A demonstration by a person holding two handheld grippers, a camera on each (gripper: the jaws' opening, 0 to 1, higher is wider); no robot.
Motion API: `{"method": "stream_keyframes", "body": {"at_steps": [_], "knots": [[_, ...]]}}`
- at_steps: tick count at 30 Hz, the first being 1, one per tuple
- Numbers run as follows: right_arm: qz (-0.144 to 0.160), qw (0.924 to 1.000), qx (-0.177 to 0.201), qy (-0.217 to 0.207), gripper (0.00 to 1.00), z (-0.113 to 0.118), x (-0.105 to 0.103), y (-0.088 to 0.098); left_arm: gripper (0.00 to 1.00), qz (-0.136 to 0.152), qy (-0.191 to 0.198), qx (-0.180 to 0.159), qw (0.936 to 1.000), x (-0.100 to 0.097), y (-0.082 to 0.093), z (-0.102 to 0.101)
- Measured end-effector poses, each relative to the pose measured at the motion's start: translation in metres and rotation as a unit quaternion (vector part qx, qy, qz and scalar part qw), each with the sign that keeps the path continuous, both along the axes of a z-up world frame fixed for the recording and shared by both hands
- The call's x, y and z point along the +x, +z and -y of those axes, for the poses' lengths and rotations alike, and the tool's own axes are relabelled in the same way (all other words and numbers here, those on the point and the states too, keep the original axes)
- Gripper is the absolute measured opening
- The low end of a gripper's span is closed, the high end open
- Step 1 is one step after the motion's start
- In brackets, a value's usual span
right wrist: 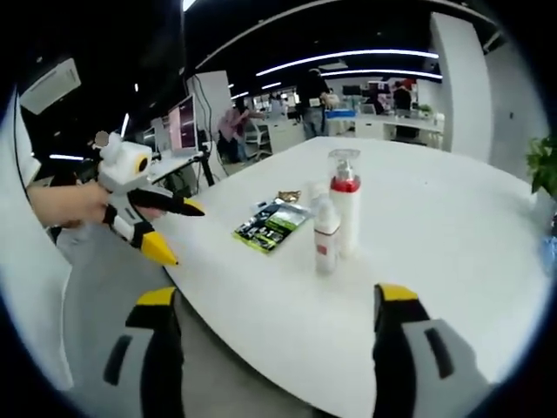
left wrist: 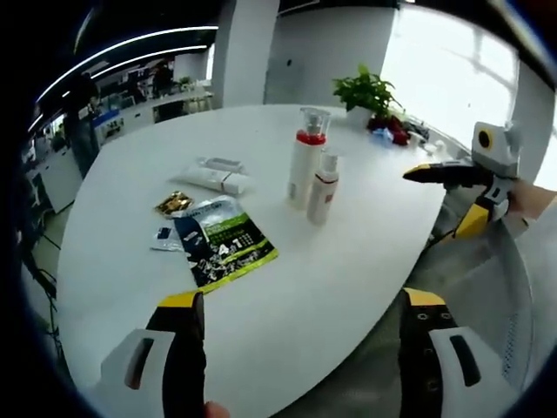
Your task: Arrange the skincare products in the storage area until every visible bottle or jar stands upright without overlapping.
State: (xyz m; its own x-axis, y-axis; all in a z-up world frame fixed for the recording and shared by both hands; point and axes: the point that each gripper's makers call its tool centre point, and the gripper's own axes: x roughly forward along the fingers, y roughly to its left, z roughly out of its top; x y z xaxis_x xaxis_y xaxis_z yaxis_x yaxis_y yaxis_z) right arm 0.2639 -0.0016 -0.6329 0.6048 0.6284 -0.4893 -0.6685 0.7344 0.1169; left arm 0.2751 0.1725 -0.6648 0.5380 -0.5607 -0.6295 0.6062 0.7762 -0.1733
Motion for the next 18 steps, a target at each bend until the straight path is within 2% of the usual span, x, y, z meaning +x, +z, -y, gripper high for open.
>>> {"method": "stream_keyframes", "body": {"at_steps": [8, 12, 18], "knots": [[-0.007, 0.9999, -0.006, -0.009, 0.97, 0.003, 0.000, -0.004, 0.97, -0.005, 0.014, 0.003, 0.9999, -0.010, -0.004, -0.006], [-0.011, 0.9998, 0.000, -0.018, 0.99, 0.005, 0.002, -0.004, 0.97, -0.006, 0.021, 0.009, 0.9997, -0.011, -0.005, -0.012], [-0.009, 0.9997, -0.011, -0.018, 1.00, 0.005, 0.003, -0.007, 0.97, -0.008, 0.027, 0.008, 0.9996, -0.010, -0.006, -0.015]]}}
